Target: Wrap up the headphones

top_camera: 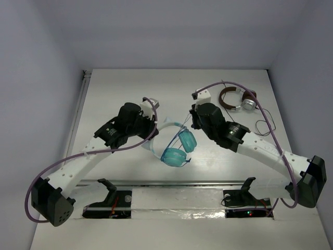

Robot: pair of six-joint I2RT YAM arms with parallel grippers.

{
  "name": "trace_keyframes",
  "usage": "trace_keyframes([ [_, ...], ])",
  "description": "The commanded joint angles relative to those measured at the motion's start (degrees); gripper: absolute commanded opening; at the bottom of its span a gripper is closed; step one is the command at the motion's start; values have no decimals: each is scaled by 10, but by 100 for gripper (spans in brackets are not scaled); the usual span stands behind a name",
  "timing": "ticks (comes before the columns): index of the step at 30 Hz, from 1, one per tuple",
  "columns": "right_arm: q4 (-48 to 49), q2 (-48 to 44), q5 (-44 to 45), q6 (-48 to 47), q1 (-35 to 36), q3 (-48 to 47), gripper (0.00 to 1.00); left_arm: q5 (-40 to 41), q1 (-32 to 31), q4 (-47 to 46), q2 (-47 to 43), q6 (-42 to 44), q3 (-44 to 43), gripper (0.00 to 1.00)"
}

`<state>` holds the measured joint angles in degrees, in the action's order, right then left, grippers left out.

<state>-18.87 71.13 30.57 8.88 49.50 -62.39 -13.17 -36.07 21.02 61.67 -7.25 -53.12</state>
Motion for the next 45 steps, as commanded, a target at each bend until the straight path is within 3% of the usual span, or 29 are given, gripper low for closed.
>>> trace_keyframes([
  [1, 77, -26, -39, 40, -10, 36, 0, -92, 15, -55, -25, -8, -40, 0],
  [11, 183, -65, -228, 68, -48, 118, 3, -136, 48, -96, -41, -35, -62, 0],
  [18, 376, -79, -449, 134, -92, 212, 4, -113, 48, -138, -52, -84, -99, 0],
  [21, 428, -69, -485, 165, -92, 232, 7, -95, 48, -156, -49, -108, -105, 0],
  [30, 516, -75, -524, 269, -92, 321, 14, 24, 48, -243, -43, -178, -50, 0],
  [35, 621, -87, -536, 345, -92, 402, 23, 102, -14, -284, -13, -197, -21, 0],
  [41, 566, -169, -497, 364, -92, 456, 31, 154, -32, -327, -4, -229, 6, 0],
  [45, 511, -240, -453, 390, -92, 481, 31, 182, -37, -368, -6, -266, 38, 0],
])
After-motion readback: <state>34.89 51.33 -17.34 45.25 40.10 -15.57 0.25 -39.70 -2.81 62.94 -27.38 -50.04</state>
